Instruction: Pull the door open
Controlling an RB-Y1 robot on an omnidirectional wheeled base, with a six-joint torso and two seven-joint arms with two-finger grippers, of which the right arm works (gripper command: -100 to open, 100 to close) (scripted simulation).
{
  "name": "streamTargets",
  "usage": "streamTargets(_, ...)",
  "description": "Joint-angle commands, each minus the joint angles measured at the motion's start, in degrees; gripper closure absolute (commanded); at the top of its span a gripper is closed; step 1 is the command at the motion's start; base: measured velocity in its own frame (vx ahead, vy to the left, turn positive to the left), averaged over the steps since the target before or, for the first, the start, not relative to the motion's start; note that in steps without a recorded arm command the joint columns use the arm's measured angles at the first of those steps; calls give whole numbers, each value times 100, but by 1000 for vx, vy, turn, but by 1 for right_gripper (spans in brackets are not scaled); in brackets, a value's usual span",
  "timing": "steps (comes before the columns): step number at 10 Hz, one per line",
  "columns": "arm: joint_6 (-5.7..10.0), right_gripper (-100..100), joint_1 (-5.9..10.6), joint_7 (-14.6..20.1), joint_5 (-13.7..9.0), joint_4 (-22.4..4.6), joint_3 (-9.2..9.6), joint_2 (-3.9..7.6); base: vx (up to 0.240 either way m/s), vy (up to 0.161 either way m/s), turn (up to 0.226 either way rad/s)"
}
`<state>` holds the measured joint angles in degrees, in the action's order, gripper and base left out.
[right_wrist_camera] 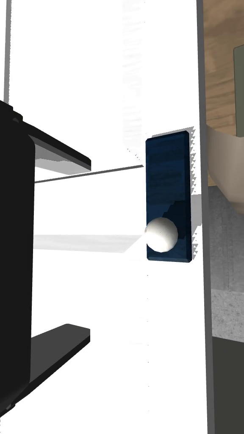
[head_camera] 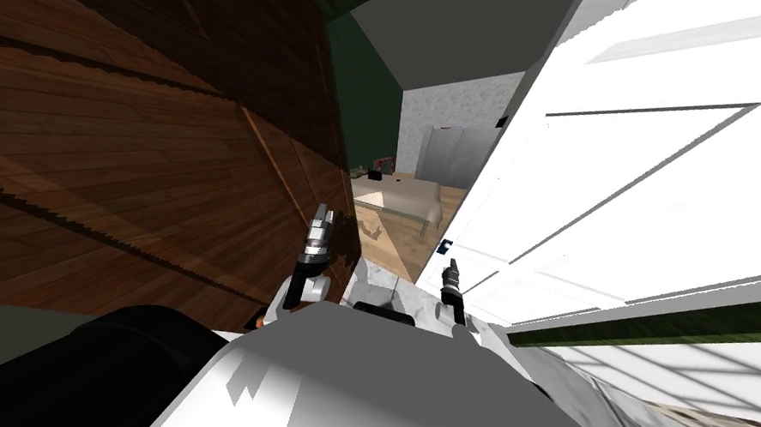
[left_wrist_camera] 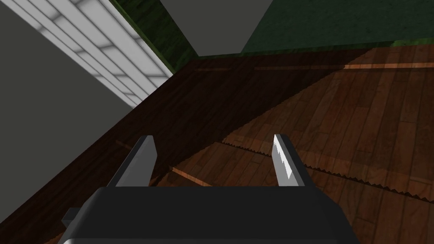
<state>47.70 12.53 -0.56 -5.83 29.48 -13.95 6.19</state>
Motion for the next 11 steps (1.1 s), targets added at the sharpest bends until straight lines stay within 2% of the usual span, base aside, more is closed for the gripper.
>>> streamTargets(1, 0, -100, 0, 0, 0, 0, 0, 0, 17, -11, 9)
streamTargets(2, 30, -100, -38, 76, -21, -32, -26, 88, 119, 7, 90)
streamTargets(3, 30, -100, -38, 76, -21, -32, -26, 88, 142, 8, 51)
streamTargets(4, 54, -100, -82, 152, -42, -52, -50, 176, 155, 7, 76)
streamTargets(6, 63, -100, -98, 180, -50, -60, -59, 209, 155, 7, 40)
streamTargets(7, 91, -100, -149, 266, -74, -83, -87, 310, 144, -22, 93)
streamTargets(9, 91, -100, -149, 266, -74, -83, -87, 310, 86, -25, 24)
streamTargets(10, 126, -100, -210, 373, -103, -111, -122, 435, 114, -41, 99)
streamTargets(11, 126, -100, -210, 373, -103, -111, -122, 435, 157, -38, 82)
